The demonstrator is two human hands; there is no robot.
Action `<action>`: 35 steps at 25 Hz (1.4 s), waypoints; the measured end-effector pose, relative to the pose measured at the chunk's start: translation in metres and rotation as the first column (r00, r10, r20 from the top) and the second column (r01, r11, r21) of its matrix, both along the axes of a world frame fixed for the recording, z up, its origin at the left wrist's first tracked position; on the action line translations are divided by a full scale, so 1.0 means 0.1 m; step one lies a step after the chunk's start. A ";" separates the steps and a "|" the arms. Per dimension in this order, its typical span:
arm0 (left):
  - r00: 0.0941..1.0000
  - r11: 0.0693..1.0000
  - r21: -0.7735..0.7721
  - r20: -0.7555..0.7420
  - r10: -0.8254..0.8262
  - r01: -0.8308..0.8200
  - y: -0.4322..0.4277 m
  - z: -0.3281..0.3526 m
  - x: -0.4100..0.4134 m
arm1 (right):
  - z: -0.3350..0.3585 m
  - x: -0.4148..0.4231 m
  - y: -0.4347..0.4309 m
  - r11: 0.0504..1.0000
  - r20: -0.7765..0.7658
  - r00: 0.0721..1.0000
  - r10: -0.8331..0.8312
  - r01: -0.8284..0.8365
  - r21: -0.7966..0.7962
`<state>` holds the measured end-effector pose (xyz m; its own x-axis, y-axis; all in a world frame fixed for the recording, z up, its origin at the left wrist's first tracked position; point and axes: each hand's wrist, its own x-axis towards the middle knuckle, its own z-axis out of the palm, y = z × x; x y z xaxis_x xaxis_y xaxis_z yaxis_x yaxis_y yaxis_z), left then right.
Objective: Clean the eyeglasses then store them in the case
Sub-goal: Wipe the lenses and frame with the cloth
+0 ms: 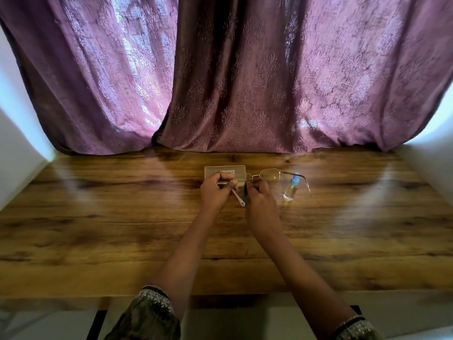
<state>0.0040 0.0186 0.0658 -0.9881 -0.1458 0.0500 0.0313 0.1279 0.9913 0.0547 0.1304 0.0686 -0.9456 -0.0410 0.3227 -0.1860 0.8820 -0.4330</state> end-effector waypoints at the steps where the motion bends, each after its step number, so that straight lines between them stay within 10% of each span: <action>1: 1.000 1.000 -0.008 -0.008 -0.006 0.006 0.01 0.01 0.00 | 0.03 -0.05 -0.01 1.000 -0.012 1.000 -0.014 0.014 0.003; 16: 0.999 0.999 0.038 -0.018 0.033 -0.032 -0.04 0.04 0.01 | 0.07 -0.01 -0.04 0.994 -0.126 0.986 0.106 -0.107 -0.002; 21: 0.998 0.996 0.062 0.016 0.055 -0.056 -0.11 0.00 0.01 | 0.09 -0.01 0.31 0.979 -0.332 0.936 -0.116 0.052 -0.197; 35: 0.998 0.995 0.081 0.021 0.056 -0.057 -0.12 0.05 0.07 | -0.06 -0.03 0.40 0.991 -0.233 0.967 -0.108 0.085 -0.103</action>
